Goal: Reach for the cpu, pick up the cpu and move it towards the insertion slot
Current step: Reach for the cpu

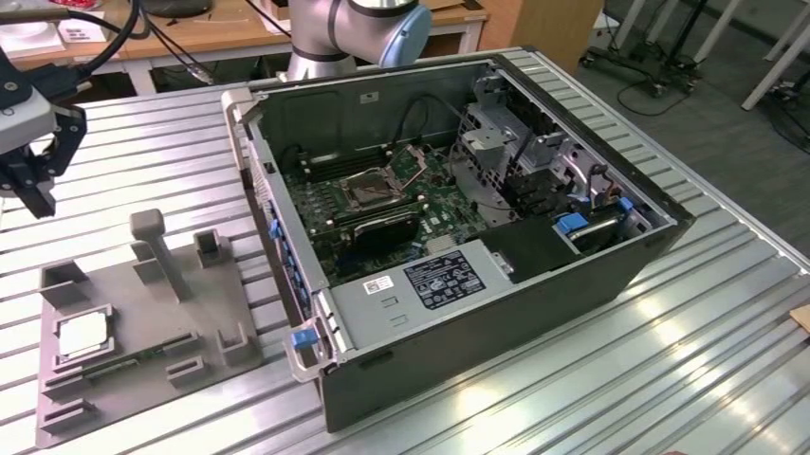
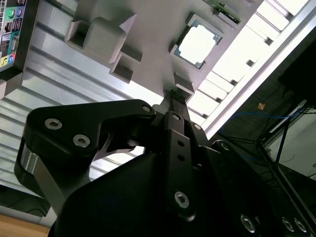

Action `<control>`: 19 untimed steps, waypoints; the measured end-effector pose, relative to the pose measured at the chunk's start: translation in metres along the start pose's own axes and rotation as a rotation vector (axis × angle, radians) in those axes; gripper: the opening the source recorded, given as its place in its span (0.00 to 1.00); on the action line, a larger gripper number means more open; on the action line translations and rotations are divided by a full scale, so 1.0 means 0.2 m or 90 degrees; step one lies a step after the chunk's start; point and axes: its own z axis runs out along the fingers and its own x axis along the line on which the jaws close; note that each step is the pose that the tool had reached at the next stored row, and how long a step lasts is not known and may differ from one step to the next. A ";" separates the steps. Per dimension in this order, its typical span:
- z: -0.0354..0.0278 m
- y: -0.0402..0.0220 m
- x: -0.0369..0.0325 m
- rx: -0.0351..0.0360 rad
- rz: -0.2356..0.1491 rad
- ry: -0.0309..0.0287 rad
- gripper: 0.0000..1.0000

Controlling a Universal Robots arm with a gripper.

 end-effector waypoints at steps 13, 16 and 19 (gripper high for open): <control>0.015 -0.002 0.004 0.0000 0.000 0.0000 0.11; 0.019 -0.002 0.005 0.0000 0.000 0.0000 0.11; 0.021 -0.003 0.005 0.0000 0.000 0.0000 0.11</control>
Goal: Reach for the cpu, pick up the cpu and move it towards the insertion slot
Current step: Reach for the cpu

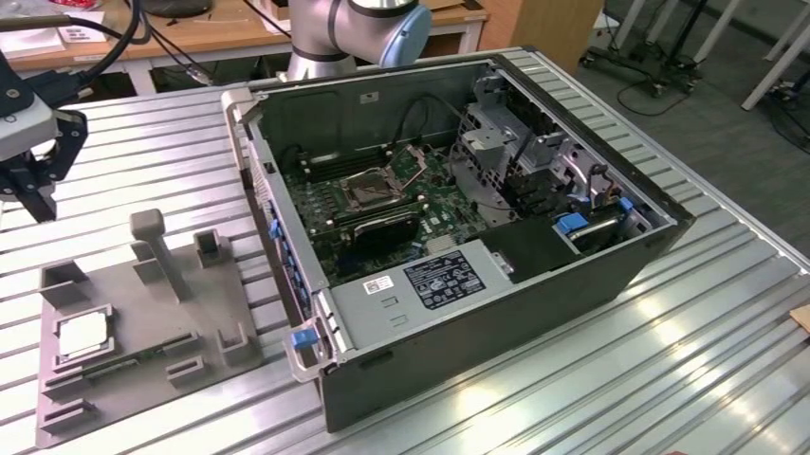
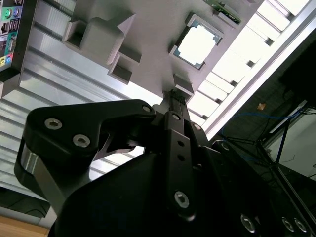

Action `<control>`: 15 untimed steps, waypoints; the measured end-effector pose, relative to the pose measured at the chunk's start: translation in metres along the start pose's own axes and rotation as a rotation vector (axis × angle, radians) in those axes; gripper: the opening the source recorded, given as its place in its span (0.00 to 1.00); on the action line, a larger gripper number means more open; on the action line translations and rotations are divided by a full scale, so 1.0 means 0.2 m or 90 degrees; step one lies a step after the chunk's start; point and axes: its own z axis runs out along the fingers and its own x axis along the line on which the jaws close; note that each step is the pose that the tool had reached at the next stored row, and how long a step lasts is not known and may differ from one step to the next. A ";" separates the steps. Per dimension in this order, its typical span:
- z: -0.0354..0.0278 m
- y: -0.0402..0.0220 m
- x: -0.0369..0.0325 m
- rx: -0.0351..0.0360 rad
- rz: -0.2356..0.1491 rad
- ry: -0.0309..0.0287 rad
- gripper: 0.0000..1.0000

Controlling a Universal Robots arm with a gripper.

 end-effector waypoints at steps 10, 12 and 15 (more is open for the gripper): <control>0.015 -0.002 0.009 0.0000 0.000 -0.0001 0.11; 0.017 -0.003 0.013 0.0000 0.000 -0.0001 0.11; 0.020 -0.004 0.017 0.0000 0.000 -0.0001 0.11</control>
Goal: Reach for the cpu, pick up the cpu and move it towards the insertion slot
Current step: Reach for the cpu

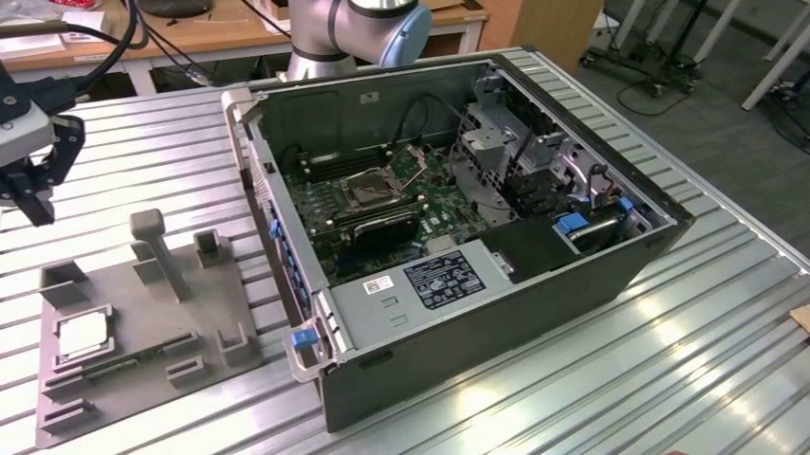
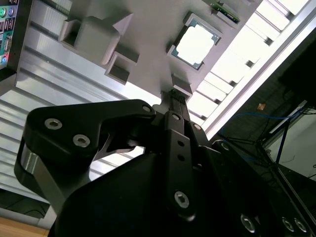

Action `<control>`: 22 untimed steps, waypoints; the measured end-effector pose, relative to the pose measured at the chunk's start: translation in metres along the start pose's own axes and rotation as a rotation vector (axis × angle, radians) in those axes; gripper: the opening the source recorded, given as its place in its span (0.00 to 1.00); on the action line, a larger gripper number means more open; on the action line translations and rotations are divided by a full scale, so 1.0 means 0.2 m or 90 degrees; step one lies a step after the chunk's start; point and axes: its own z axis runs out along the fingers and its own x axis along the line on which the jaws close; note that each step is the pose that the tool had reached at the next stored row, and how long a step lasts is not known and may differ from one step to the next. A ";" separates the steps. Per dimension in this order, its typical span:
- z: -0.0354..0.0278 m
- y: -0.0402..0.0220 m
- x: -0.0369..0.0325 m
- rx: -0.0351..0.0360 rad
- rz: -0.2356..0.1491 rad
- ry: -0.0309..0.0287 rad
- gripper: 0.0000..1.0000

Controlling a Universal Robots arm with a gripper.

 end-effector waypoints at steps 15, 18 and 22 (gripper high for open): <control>0.014 -0.011 0.009 0.0001 0.000 0.0001 0.11; 0.020 -0.013 0.009 0.0001 0.000 0.0001 0.11; 0.024 -0.014 0.010 0.0000 0.000 0.0000 0.11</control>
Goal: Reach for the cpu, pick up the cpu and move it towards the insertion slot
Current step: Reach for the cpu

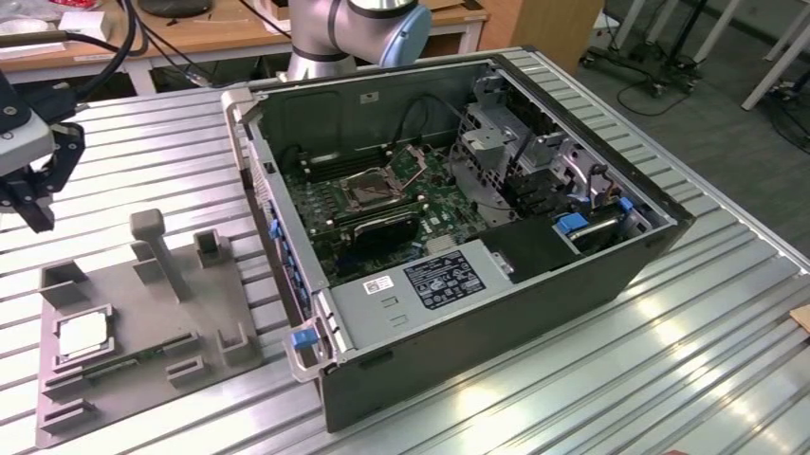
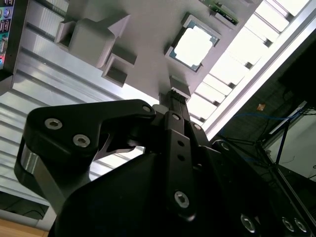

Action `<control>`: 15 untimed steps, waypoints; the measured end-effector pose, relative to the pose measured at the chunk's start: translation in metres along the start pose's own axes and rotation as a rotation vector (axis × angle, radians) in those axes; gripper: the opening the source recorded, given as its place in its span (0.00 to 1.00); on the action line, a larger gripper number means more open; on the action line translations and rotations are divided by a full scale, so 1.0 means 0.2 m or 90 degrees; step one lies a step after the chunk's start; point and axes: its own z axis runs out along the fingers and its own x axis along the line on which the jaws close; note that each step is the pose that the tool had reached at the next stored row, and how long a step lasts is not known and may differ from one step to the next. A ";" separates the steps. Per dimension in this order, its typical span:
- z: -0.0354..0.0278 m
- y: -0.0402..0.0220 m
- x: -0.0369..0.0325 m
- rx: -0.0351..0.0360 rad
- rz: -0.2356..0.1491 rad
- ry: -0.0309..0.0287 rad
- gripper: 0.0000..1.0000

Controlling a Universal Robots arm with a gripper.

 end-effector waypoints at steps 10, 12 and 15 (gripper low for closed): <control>0.016 -0.001 0.009 0.0062 0.000 0.0001 0.11; 0.018 -0.001 0.010 0.0068 0.000 0.0001 0.11; 0.024 -0.001 0.010 0.0082 0.000 0.0002 0.11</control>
